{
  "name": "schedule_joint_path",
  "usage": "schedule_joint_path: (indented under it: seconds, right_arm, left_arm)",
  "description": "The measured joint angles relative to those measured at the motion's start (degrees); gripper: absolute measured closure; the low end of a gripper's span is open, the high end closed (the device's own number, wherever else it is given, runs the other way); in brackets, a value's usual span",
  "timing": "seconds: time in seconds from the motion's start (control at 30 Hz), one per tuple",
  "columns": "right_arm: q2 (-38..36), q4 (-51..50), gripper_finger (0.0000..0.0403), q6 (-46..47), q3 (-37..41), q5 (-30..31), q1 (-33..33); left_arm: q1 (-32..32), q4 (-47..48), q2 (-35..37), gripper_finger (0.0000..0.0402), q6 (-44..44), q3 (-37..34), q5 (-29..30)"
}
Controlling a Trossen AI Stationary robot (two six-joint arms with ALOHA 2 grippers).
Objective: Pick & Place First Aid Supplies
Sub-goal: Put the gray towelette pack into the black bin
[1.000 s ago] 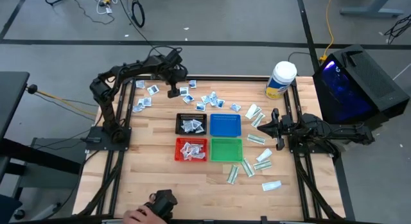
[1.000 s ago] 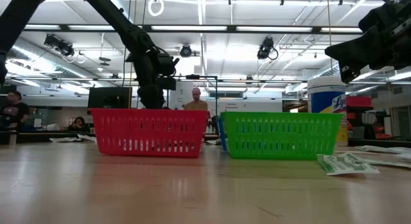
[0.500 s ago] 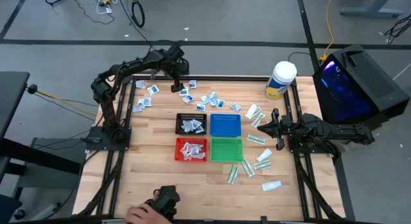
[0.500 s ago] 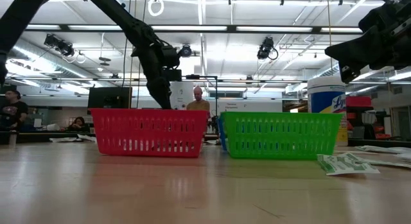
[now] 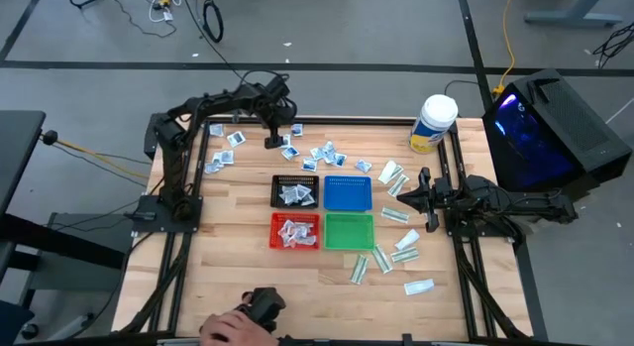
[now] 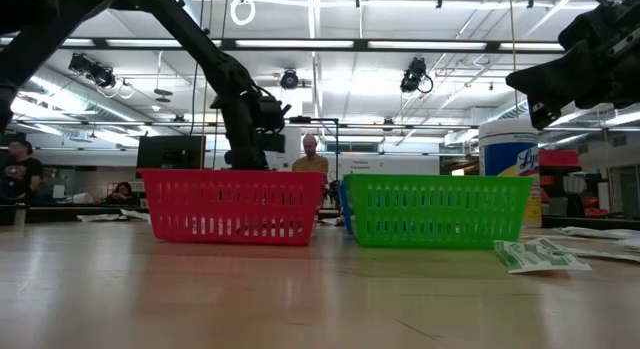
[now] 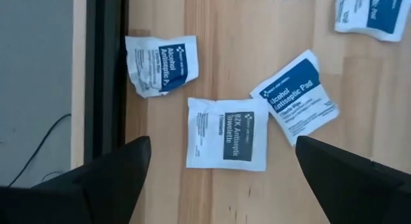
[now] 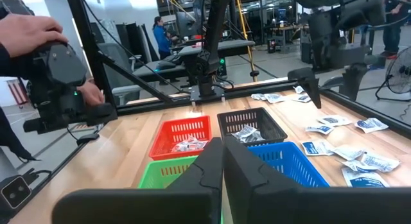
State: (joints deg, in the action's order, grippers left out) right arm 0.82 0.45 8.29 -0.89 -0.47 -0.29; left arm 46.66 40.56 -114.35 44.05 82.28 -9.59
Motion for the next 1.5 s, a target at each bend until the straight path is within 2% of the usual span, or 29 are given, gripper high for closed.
schedule_joint_path:
  seconds: [0.13, 0.97, 1.2, 1.5]
  right_arm:
    - [0.0, 0.0, 0.0385, 0.0, 0.0, 0.0, 0.0]
    - [0.0, 0.0, 0.0385, 0.0, 0.0, 0.0, 0.0]
    - [0.0, 0.0, 0.0385, 0.0, 0.0, 0.0, 0.0]
    - [0.0, 0.0, 0.0385, 0.0, 0.0, 0.0, 0.0]
  left_arm:
    - [-0.3, -0.9, -0.9, 0.0005, 0.0, 0.0, 1.5]
    - [-1.6, -1.0, -4.7, 0.0005, -2.4, -0.2, 2.1]
    - [-1.5, -0.7, -4.9, 0.0005, -2.8, -0.2, 5.6]
    - [-1.6, -1.2, -5.5, 0.0007, -2.8, -0.1, 5.8]
